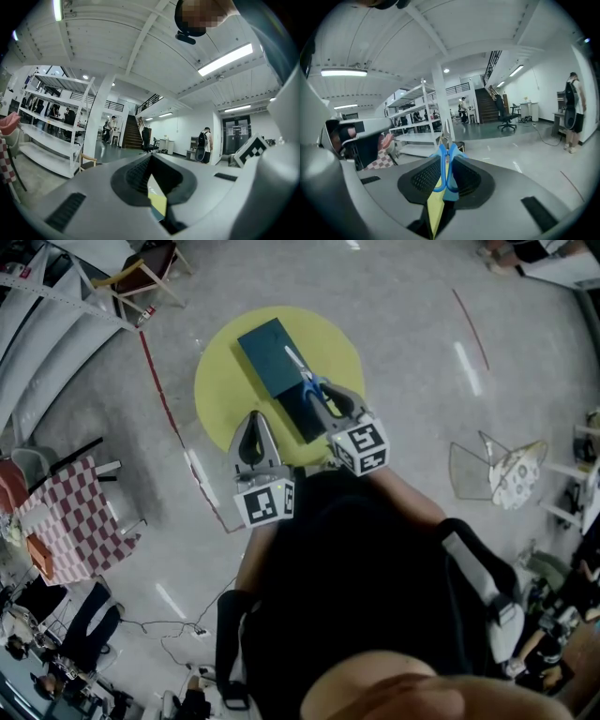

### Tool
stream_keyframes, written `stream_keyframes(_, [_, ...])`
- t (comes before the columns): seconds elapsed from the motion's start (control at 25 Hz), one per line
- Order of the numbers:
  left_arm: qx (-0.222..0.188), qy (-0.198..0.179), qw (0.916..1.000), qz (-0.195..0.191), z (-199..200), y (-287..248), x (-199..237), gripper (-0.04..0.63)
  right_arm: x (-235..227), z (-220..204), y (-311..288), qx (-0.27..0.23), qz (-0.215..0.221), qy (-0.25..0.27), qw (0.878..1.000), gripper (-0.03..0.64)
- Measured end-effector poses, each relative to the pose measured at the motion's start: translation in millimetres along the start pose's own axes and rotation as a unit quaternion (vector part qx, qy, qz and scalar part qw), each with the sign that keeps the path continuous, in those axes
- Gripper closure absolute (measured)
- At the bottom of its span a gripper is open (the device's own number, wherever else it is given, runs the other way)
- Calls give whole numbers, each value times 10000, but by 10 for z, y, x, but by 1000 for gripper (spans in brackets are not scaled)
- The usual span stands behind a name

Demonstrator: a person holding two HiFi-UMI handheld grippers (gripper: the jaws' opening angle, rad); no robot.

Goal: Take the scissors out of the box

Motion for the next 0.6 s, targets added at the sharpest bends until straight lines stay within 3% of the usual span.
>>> stream_keyframes(0.24, [-5,-37,10000,-91,-14,-42,-17,598,52,358,225,-723,170,-17,9972,534])
stream_keyframes(0.6, [-11,147,9998,-92,-11,-46,-72,598,67,487,449,-1192,209,-26,9926,534])
Point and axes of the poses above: the fingertips, and each gripper's own axes: y backward along the fingers, x to its left, z out of its top, the point moved 8 cm from there along y, backward along the fingers, and after that the axes turned 9 degrees about -z, right-handed, at the moved point
